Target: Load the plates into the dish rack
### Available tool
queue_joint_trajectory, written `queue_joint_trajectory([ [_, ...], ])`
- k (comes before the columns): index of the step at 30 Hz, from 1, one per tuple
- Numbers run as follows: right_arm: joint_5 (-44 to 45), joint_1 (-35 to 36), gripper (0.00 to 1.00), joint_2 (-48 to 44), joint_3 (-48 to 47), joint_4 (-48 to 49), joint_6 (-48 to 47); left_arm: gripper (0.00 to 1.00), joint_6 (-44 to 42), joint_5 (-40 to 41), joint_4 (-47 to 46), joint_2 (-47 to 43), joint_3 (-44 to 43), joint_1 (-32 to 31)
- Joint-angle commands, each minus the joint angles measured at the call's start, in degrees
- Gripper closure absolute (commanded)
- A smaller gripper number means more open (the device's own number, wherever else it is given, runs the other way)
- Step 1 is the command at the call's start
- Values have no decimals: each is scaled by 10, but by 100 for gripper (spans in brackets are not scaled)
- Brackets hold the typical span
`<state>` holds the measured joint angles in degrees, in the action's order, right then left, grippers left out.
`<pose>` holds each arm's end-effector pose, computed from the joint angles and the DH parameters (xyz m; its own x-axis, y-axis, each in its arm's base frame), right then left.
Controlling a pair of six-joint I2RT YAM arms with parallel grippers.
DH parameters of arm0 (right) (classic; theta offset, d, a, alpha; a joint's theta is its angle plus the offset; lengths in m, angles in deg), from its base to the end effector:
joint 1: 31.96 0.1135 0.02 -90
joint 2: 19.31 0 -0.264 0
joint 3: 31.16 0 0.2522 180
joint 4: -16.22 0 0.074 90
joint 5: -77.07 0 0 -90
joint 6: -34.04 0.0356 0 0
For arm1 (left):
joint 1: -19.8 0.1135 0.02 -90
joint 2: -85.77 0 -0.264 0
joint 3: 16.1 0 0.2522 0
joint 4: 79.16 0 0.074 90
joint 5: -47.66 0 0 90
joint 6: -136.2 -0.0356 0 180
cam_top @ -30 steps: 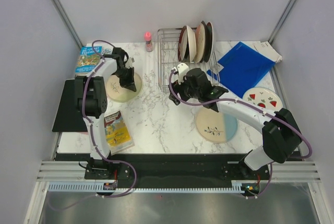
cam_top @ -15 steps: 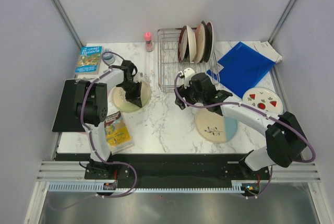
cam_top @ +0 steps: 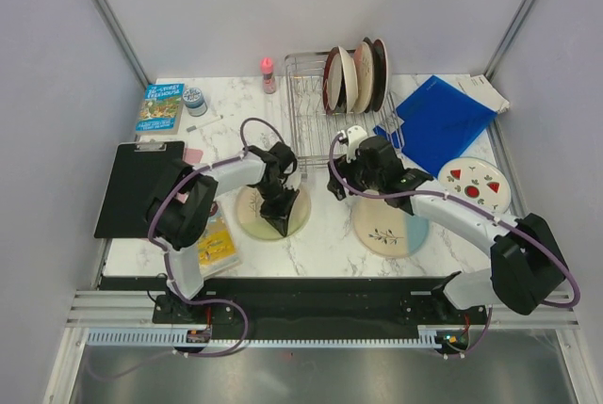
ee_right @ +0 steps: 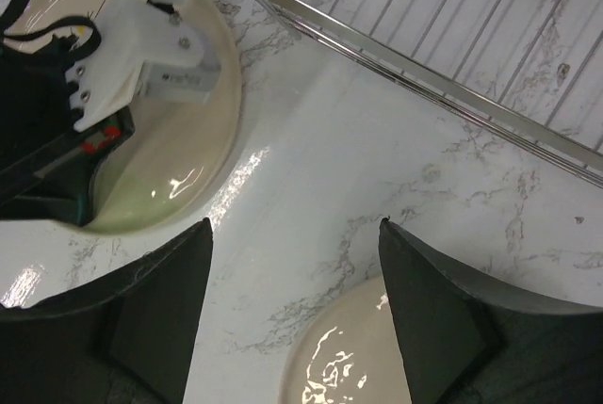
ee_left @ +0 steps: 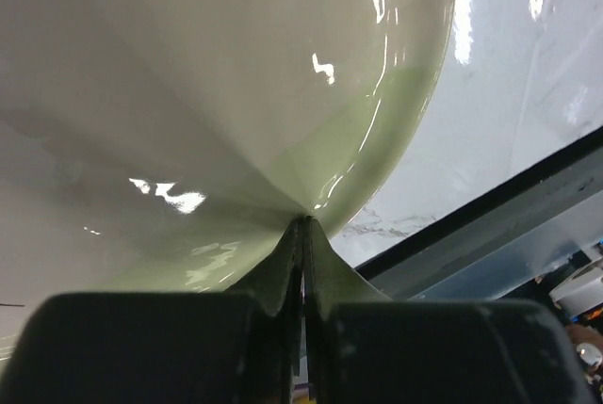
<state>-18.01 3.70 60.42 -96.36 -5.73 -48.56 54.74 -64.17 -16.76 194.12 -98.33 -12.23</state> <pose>0.2460 0.1804 0.2449 -0.5613 -0.2448 -0.7906 -0.5710 0.8060 0.1558 0.2747 -0.1875 0.1460 -0.9124 0.4082 0.0297 0.3691 0.8519 -0.3714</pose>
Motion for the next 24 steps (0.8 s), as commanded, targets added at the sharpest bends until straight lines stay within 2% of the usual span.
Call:
queue_joint_trajectory([
  [1, 1, -15, 21, -37, 23, 10, 8, 96, 8, 4, -28, -14, 54, -39],
  [2, -2, -16, 21, -39, 27, 10, 8, 95, 10, 8, -30, -17, 56, -44],
  [4, -14, -23, 20, -47, 41, 10, 11, 84, 11, 14, -32, -41, 49, -44],
  [5, -29, -26, 19, -50, 46, 12, 17, 77, 13, 45, -29, -55, 36, -42],
  [6, -43, -28, 19, -54, 52, 17, 30, 64, 14, 51, -26, -99, 29, -27],
  [8, -104, -29, 17, -55, 71, 32, 42, 54, 17, 38, -29, -154, 18, 1],
  [9, -120, -29, 17, -55, 79, 40, 68, 45, 24, 42, -34, -201, 14, 33],
  [11, -170, -29, 16, -47, 110, 77, 93, 37, 32, 62, -54, -239, 12, 70],
  [12, -180, -28, 16, -41, 134, 103, 123, 30, 36, 68, -69, -256, 18, 110],
  [14, -181, -28, 15, -32, 153, 156, 154, 29, 33, 78, -84, -245, 29, 151],
  [15, -187, -28, 15, -14, 158, 170, 163, 30, 28, 74, -82, -228, 26, 192],
  [18, -193, -29, 15, 28, 161, 216, 197, 35, 34, 46, -65, -150, 8, 258],
  [24, -193, -28, 15, 102, 164, 307, 280, 39, 38, 20, -65, -74, 4, 291],
])
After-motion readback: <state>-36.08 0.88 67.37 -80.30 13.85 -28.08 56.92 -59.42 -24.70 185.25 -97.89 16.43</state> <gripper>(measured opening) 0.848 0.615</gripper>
